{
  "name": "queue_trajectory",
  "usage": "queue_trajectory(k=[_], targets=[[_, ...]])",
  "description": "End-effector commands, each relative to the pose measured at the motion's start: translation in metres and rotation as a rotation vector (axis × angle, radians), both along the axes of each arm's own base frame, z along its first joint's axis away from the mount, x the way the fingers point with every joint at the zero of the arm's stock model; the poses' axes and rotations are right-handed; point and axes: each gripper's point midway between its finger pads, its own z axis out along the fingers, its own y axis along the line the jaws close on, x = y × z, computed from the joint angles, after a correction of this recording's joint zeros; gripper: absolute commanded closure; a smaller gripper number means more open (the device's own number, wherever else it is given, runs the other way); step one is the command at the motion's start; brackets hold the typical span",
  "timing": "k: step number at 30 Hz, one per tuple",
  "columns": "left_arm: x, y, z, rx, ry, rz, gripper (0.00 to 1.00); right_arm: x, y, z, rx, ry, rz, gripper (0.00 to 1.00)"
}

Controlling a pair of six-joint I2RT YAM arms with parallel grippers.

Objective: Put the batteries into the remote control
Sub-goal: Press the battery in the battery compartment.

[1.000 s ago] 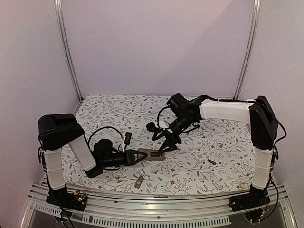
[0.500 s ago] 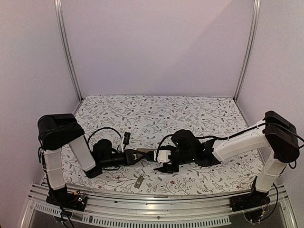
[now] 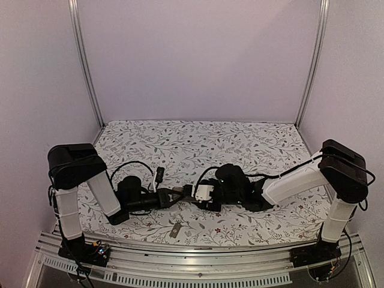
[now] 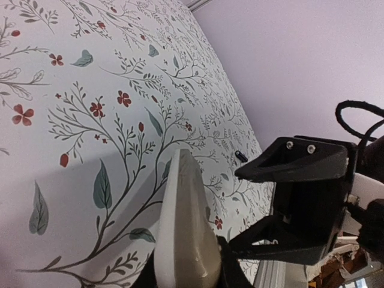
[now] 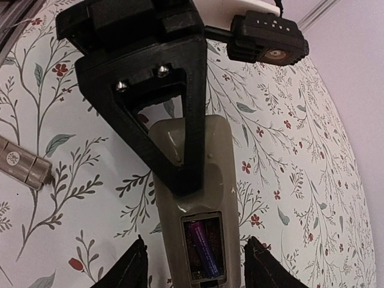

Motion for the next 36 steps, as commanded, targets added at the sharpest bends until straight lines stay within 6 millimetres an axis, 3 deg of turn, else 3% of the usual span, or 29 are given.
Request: queue_trajectory(k=[1, 12, 36], targets=[[0.008, 0.002, 0.016, -0.062, -0.059, 0.017, 1.00, 0.012, -0.005, -0.012, -0.048, -0.049, -0.046, 0.47], [0.008, 0.003, 0.015, -0.074, -0.048, 0.018, 1.00, 0.018, -0.007, -0.029, -0.085, -0.049, -0.037, 0.58], [0.011, 0.002, 0.012, -0.075, -0.031, 0.026, 1.00, 0.019, -0.024, -0.063, -0.210, -0.054, -0.052, 0.70]])
